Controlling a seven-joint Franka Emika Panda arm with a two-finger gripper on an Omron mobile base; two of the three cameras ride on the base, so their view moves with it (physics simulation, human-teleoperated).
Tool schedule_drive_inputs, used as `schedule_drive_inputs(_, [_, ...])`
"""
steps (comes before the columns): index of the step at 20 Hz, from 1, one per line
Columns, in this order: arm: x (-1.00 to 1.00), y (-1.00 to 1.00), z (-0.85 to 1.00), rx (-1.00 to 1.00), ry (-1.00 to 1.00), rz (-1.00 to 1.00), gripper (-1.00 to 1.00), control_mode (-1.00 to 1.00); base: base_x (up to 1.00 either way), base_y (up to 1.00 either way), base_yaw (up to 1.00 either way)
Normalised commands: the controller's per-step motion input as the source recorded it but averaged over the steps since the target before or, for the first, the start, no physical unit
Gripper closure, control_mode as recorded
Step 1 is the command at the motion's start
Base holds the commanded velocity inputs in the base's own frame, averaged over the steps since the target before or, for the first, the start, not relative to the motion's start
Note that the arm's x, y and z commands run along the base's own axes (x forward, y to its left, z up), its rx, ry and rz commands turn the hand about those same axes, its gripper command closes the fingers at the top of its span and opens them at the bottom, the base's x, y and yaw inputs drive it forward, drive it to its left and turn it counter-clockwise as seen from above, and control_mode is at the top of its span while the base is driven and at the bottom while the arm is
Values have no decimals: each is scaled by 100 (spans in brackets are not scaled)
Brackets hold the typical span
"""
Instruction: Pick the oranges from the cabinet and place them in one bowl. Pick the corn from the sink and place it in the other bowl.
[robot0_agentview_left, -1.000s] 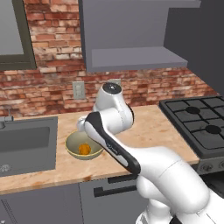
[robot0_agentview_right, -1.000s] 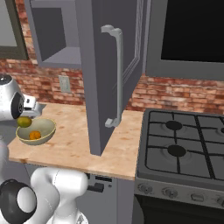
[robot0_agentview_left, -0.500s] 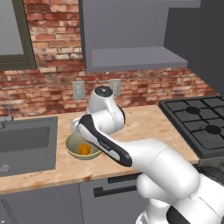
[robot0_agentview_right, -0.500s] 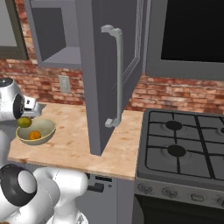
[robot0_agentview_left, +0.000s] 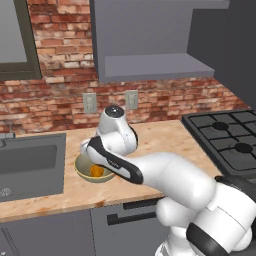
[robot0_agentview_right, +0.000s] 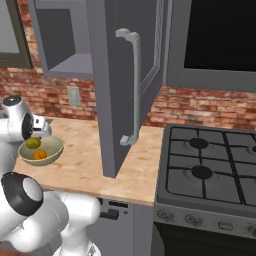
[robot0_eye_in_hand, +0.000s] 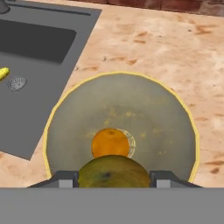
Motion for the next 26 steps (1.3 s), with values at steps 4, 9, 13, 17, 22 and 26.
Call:
schedule_drive_inputs(4, [14,0,-19,0,0,0,100,-100,0,0,0])
schedule_drive_inputs(9, [11,0,-14,0,0,0,100,-100,0,0,0])
schedule_drive_inputs(13, [2,0,-10,0,0,0,100,-100,0,0,0])
schedule_drive_inputs(17, [0,0,-10,0,0,0,100,-100,0,0,0])
schedule_drive_inputs(22, [1,0,-25,0,0,0,100,-100,0,0,0])
schedule_drive_inputs(26, [6,0,-26,0,0,0,100,-100,0,0,0])
